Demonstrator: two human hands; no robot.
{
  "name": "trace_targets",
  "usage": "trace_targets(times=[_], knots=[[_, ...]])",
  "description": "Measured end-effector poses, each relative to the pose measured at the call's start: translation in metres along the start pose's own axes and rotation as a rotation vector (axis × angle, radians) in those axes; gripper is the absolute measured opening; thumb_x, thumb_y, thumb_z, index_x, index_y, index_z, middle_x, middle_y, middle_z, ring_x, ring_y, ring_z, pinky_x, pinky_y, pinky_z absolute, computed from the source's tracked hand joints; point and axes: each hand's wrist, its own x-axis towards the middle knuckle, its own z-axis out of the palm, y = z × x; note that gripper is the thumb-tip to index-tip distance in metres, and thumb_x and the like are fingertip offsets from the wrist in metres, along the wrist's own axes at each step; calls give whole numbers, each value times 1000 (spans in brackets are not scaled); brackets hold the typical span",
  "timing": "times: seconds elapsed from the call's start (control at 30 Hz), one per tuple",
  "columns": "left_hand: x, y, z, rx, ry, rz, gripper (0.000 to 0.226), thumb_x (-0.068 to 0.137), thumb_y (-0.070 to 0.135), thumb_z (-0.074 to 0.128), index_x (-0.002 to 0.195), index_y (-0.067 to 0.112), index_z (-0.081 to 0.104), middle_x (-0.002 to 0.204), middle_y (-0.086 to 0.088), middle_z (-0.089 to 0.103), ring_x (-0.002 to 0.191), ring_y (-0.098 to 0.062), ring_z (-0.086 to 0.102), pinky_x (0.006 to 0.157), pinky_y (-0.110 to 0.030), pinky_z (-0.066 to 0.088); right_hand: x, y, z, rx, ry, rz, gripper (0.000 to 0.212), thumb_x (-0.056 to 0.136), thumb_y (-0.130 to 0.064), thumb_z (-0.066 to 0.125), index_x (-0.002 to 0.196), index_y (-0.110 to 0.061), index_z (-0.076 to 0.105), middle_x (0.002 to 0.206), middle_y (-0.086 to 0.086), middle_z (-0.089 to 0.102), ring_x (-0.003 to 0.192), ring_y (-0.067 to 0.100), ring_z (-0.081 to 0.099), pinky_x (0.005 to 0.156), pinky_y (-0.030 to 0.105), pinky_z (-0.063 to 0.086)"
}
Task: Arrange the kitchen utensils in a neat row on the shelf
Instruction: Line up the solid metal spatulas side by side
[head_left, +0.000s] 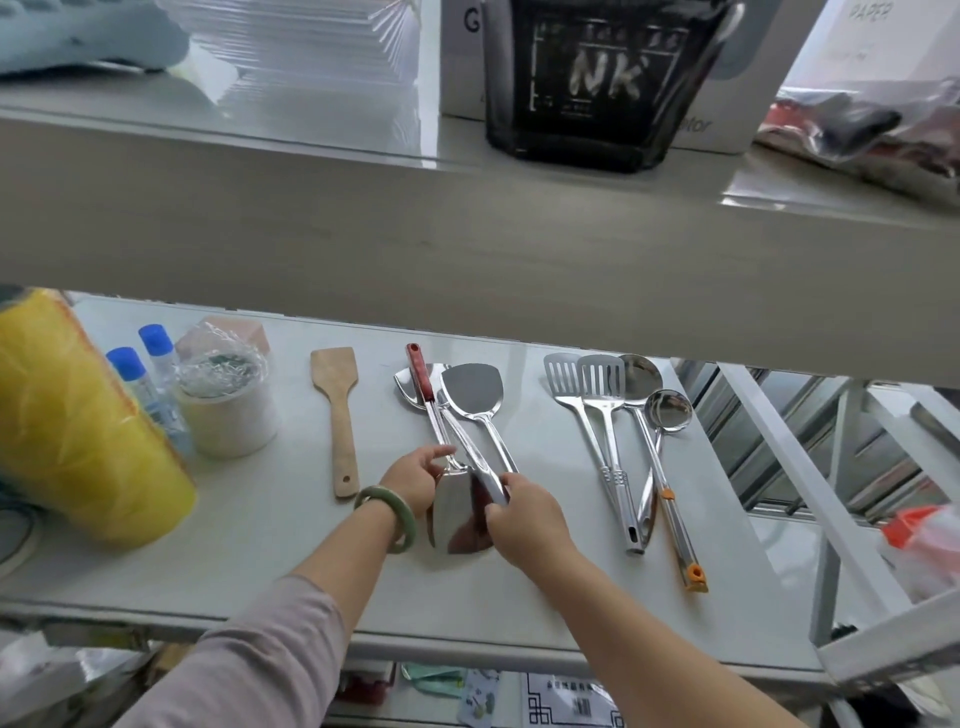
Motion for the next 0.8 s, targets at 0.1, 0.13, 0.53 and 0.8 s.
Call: trace_targets(times=[0.1, 0.13, 0.53, 0.8], knots=[[-11, -2, -3, 167, -77, 144, 42, 82, -7, 46, 107, 20, 66, 85, 6, 68, 79, -10, 63, 80, -25, 54, 0, 1, 4, 35, -63, -12, 35, 78, -10, 49, 110, -17, 60, 104, 9, 68, 95, 29, 60, 74, 29, 44], [-13, -3, -5, 275, -57, 210, 40, 82, -4, 50, 107, 22, 67, 88, 6, 69, 82, -10, 64, 83, -26, 53, 0, 1, 5, 50, -75, -13, 37, 78, -9, 49, 111, -18, 60, 105, 8, 68, 94, 28, 59, 74, 29, 44], [-21, -31, -22, 686, 81, 853, 14, 80, 10, 67, 87, 22, 66, 104, -4, 65, 100, -19, 59, 87, -36, 51, 16, 7, -18, 290, -119, 121, 37, 77, -8, 56, 113, -14, 59, 65, -1, 55, 61, 21, 54, 58, 30, 44], [-31, 10, -47, 155, 562, 834, 31, 77, 0, 53, 93, 26, 62, 95, -1, 64, 90, -18, 60, 87, -12, 45, 15, 14, -21, 387, -168, 131, 30, 80, -4, 55, 101, -24, 53, 60, 2, 49, 47, 13, 45, 38, 18, 35]])
